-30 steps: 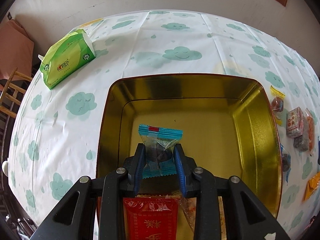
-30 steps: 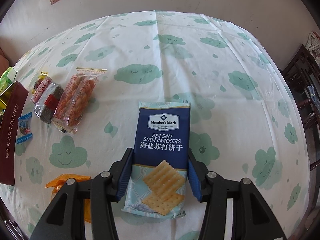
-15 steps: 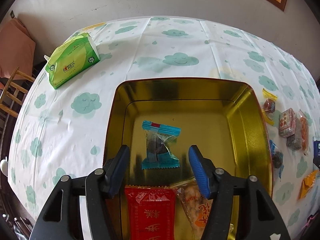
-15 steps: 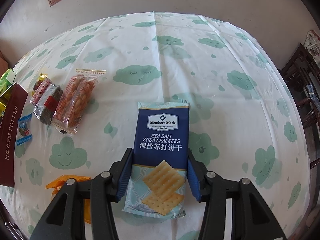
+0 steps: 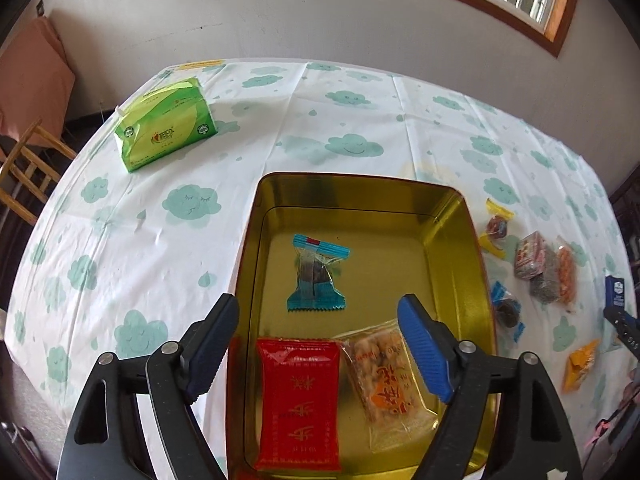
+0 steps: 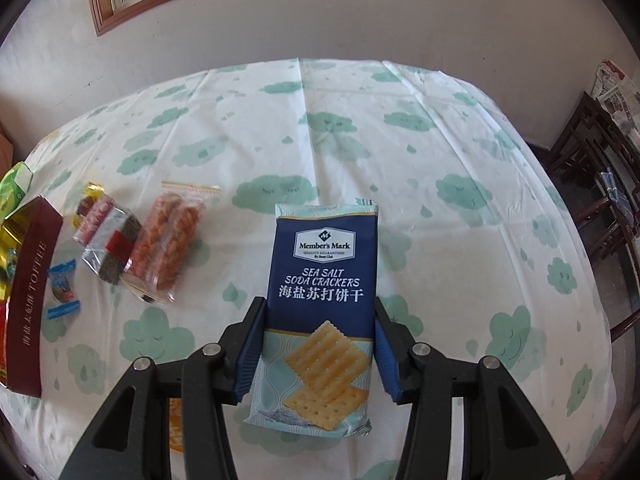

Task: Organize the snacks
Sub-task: 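Carry the candy into the tin and open the left gripper while the right gripper holds the crackers, then lower the crackers pack into the tin and open the right gripper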

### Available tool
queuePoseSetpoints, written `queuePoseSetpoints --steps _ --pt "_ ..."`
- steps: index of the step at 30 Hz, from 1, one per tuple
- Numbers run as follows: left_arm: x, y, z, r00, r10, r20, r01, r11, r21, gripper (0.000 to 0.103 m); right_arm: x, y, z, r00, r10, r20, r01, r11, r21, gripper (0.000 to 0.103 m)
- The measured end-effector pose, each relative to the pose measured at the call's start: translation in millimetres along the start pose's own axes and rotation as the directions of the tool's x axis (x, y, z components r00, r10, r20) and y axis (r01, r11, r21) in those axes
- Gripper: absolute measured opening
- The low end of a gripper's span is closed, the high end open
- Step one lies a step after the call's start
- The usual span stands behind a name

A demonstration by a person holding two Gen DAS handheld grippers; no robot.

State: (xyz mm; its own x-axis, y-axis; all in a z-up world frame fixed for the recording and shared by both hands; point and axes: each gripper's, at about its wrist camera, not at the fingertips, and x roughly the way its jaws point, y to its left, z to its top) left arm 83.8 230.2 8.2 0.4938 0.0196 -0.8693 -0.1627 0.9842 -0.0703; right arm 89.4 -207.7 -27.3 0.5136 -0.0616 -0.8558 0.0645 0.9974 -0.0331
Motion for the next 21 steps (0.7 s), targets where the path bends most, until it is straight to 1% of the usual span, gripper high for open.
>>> queuePoseSetpoints --steps 2,5,10,17,21 --pt "-8.9 5.5 -2.4 1.000 -0.004 0.015 0.005 1.000 -0.023 0.081 -7.8 5.3 2.9 1.000 0.020 0.016 -0.020 1.000 0.002 0.050" --pt "-21.9 14.8 -6.2 0.999 0.013 0.041 -0.010 0.998 -0.063 0.082 -21.4 19.3 7.6 0.997 0.074 0.037 -0.074 0.997 -0.009 0.050" --pt "-37.0 32.3 -19.6 0.997 0.034 0.064 -0.025 0.991 -0.131 0.085 -44.6 66.8 11.5 0.983 0.173 0.061 -0.168 0.982 -0.080 0.050" --pt "-53.4 57.8 -44.8 0.992 0.100 0.082 -0.083 0.978 -0.192 0.085 -65.0 155.0 5.0 0.945 0.325 0.029 -0.314 0.929 -0.197 0.050" --pt "-58.8 76.2 -58.2 0.991 0.113 0.076 -0.091 0.967 -0.238 0.085 -72.6 203.7 -0.2 0.923 0.385 -0.003 -0.374 0.893 -0.250 0.050"
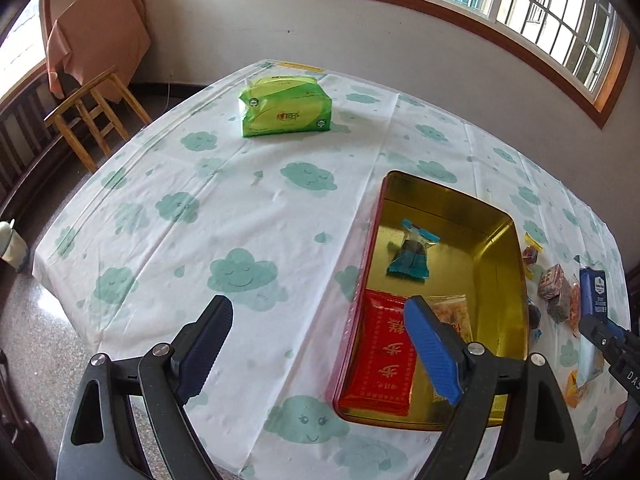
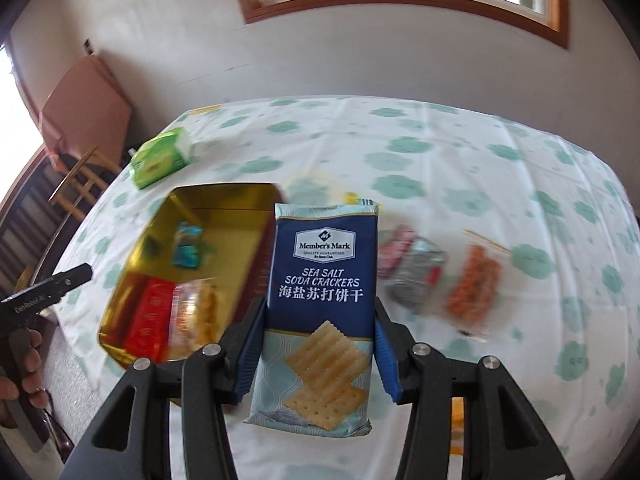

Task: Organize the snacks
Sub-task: 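Lower the crackers pack into the tin and open the right gripper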

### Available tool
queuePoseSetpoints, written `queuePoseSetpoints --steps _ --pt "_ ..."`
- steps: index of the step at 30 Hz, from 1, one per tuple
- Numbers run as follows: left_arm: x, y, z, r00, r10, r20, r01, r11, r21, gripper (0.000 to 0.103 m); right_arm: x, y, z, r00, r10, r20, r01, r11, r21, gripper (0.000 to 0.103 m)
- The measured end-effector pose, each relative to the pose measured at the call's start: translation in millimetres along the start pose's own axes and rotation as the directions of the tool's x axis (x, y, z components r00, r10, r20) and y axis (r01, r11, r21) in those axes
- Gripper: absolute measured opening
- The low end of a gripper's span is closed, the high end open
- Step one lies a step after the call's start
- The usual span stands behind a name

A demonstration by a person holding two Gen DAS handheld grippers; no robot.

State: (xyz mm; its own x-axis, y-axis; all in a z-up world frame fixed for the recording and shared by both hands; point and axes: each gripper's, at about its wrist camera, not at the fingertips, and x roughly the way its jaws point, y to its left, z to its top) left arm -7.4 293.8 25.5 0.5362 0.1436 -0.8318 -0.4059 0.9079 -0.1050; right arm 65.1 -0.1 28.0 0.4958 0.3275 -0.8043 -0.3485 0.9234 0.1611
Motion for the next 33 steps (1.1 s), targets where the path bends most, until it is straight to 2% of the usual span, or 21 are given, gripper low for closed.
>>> queuePoseSetpoints --steps 6,12,18,24,33 --pt "2.6 26.8 -9.5 1.000 0.021 -0.020 -0.023 0.997 -0.069 0.085 20.9 62.7 5.1 0.997 0.071 -0.032 -0.073 0.995 -0.063 0.050" --pt "0.7 44.4 -13.7 0.998 0.059 -0.017 -0.060 0.992 -0.112 0.085 51.4 104.0 2.9 0.990 0.105 -0.093 -0.112 0.991 -0.069 0.050" --pt "-1.3 64.5 -15.0 0.996 0.088 -0.020 -0.090 0.985 -0.147 0.085 72.2 130.5 3.8 0.980 0.141 -0.143 -0.151 0.987 -0.060 0.050" --pt "-1.4 74.5 -18.1 0.995 0.095 -0.030 -0.098 0.981 -0.167 0.085 87.6 153.4 -3.5 0.974 0.136 -0.180 -0.152 0.985 -0.080 0.050" --pt "-4.8 79.2 -19.7 0.995 0.096 -0.028 -0.100 0.980 -0.173 0.085 102.3 163.5 -10.4 0.968 0.141 -0.209 -0.160 0.984 -0.078 0.051"
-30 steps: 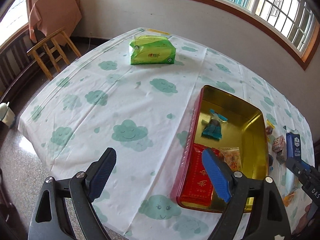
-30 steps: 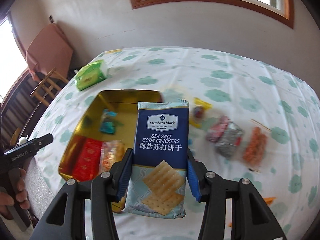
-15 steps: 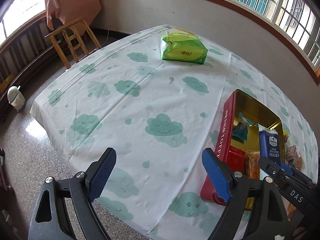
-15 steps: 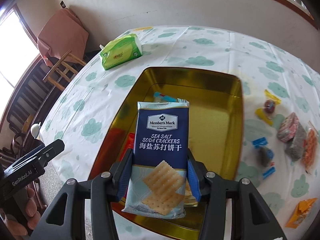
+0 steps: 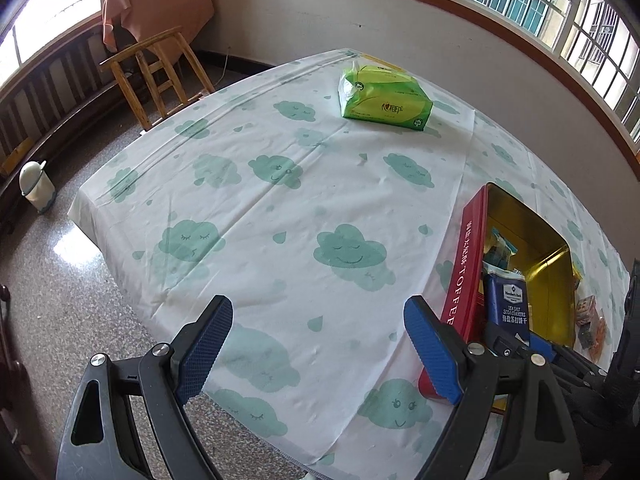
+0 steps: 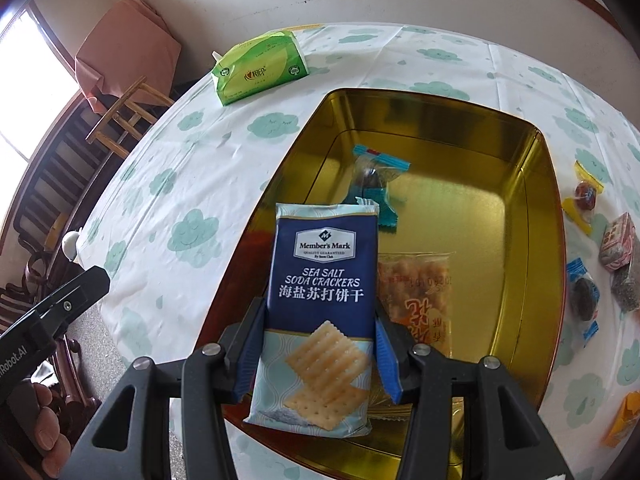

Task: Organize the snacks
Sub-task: 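Lower the crackers pack into the tin and open the right gripper, then grasp the clear bag of orange twisted snacks with the right gripper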

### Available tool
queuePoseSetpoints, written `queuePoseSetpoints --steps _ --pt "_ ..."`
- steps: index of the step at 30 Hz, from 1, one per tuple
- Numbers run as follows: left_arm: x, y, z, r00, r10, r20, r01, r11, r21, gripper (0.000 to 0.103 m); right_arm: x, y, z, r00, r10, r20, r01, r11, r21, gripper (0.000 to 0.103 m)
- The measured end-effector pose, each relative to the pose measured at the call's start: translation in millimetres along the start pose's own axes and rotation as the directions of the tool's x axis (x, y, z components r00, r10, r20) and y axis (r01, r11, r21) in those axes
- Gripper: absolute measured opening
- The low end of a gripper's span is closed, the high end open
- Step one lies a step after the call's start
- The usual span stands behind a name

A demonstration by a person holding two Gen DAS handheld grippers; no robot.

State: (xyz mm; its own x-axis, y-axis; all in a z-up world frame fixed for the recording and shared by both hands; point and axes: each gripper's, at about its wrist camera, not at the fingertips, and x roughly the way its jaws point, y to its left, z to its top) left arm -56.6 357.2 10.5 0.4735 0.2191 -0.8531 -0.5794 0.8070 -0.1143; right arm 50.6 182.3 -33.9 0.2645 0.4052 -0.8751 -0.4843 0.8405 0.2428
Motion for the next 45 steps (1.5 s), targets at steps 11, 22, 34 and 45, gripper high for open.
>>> queuePoseSetpoints --steps 11,22,34,45 --pt "-4.6 -15.0 -0.9 1.000 -0.022 0.013 0.022 0.999 0.028 0.085 -19.7 -6.7 0.6 0.998 0.038 0.045 -0.037 0.999 -0.027 0.051" --pt "-19.7 -77.8 -6.6 0.993 -0.116 0.033 0.110 0.982 0.152 0.085 -85.1 -109.2 -24.1 0.983 -0.119 0.139 0.106 0.989 0.099 0.051" --pt "-19.0 -152.0 -26.8 0.981 -0.193 0.002 0.184 0.936 0.299 0.085 -110.4 -276.2 -38.6 0.944 -0.321 0.069 0.269 0.876 0.402 0.051" --pt "-10.8 -223.9 -41.4 0.972 -0.233 -0.036 0.226 0.880 0.418 0.085 -80.2 -314.6 -24.0 0.961 -0.276 0.018 0.231 0.839 0.493 0.051"
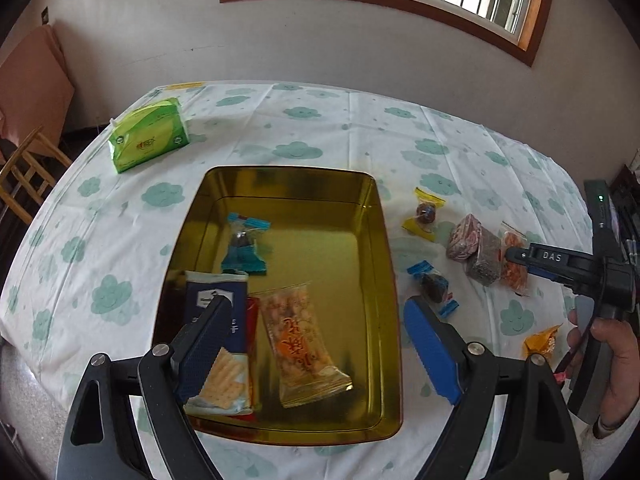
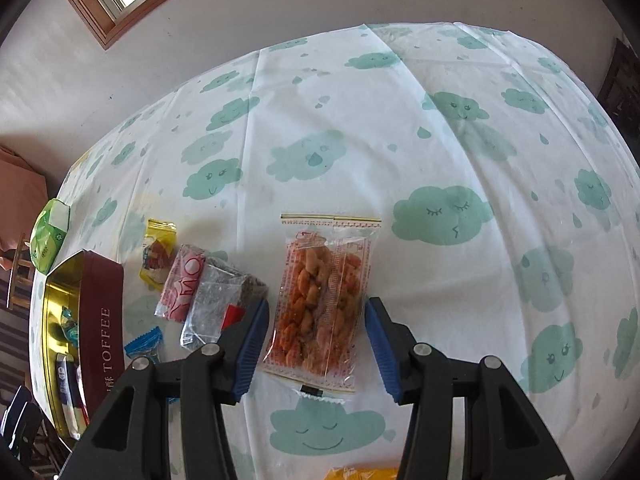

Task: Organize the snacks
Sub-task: 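Grasp the clear bag of orange twisted snacks with the right gripper, then grasp the silver packet with red tab with the left gripper while the right gripper holds the twisted snack bag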

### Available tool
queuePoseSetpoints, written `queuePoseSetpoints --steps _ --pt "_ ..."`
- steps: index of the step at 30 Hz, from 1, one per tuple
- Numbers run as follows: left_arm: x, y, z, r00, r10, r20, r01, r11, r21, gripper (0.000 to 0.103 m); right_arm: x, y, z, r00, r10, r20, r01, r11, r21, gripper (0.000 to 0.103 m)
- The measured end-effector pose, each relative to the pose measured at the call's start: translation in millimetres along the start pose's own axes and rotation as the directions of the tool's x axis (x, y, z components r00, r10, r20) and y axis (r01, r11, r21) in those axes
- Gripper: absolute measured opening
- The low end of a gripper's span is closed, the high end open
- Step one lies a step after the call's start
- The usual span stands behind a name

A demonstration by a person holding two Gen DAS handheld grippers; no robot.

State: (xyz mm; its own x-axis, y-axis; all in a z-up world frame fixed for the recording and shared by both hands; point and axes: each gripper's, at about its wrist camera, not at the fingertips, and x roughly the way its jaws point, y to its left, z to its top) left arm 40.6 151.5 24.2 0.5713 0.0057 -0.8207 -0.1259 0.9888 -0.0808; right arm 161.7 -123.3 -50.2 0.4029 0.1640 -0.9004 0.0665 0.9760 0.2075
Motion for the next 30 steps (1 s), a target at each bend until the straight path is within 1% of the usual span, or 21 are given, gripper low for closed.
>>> queuePoseSetpoints --steps 2,4,6,8,10,13,14,18,20,22,24,25,28,30 --pt "4.7 -13.5 2.0 1.000 -0.014 -0.004 0.014 1.000 0.024 0.085 6.2 0.1 0.8 1.000 0.004 -0.010 -0.004 1.000 -0.005 0.051" --pt "8.8 -25.7 4.2 1.000 -0.022 -0.007 0.022 0.999 0.043 0.085 6.9 1.8 0.9 1.000 -0.010 0.012 0.010 1.000 -0.029 0.051" --pt "13.8 -37.9 5.5 0.999 -0.031 -0.016 0.032 0.998 0.062 0.085 9.7 4.5 0.1 1.000 -0.012 0.015 0.012 0.998 -0.061 0.051" --pt "19.4 -50.9 5.8 0.999 -0.040 -0.023 0.042 0.996 0.083 0.085 9.5 7.4 -2.7 0.999 -0.026 0.033 0.029 0.994 -0.104 0.049" --pt "25.0 -63.0 5.5 0.998 -0.055 -0.036 0.058 0.993 0.107 0.085 8.4 9.1 -6.8 0.999 -0.025 0.047 0.032 0.989 -0.147 0.042" --pt "33.7 -79.0 5.4 0.995 -0.080 -0.059 0.087 0.988 0.128 0.085 4.5 5.0 -10.7 0.999 -0.008 0.046 0.016 0.983 -0.183 0.042" --pt "36.8 -84.4 5.9 0.993 -0.098 -0.069 0.106 0.986 0.130 0.085 3.3 2.0 -11.4 0.999 -0.010 0.047 0.019 0.981 -0.191 0.042" --pt "46.8 -101.7 7.3 0.985 -0.146 -0.090 0.158 0.977 0.140 0.084 -5.5 -21.4 -11.8 0.997 -0.042 0.066 0.054 0.979 -0.194 0.042" --pt "52.3 -111.7 7.2 0.979 -0.171 -0.108 0.185 0.972 0.145 0.083 -9.7 -40.1 -11.1 0.996 -0.046 0.076 0.058 0.983 -0.172 0.042" --pt "58.0 -121.5 7.2 0.976 -0.181 -0.121 0.199 0.968 0.152 0.079 -14.2 -59.9 -11.3 0.995 -0.051 0.092 0.064 0.988 -0.144 0.042" --pt "64.2 -130.5 7.3 0.972 -0.192 -0.135 0.213 0.963 0.165 0.078 -19.6 -77.6 -13.4 0.991 -0.071 0.113 0.084 0.989 -0.124 0.042" --pt "67.6 -135.1 7.6 0.970 -0.197 -0.145 0.221 0.960 0.169 0.074 -22.1 -84.8 -15.0 0.989 -0.078 0.122 0.092 0.989 -0.118 0.042" --pt "79.4 -145.0 11.0 0.959 -0.226 -0.173 0.255 0.953 0.165 0.068 -28.6 -103.1 -21.4 0.985 -0.085 0.150 0.102 0.989 -0.105 0.042" --pt "89.0 -150.8 13.0 0.957 -0.217 -0.190 0.249 0.954 0.165 0.064 -31.0 -110.8 -25.9 0.982 -0.087 0.166 0.105 0.989 -0.100 0.042"
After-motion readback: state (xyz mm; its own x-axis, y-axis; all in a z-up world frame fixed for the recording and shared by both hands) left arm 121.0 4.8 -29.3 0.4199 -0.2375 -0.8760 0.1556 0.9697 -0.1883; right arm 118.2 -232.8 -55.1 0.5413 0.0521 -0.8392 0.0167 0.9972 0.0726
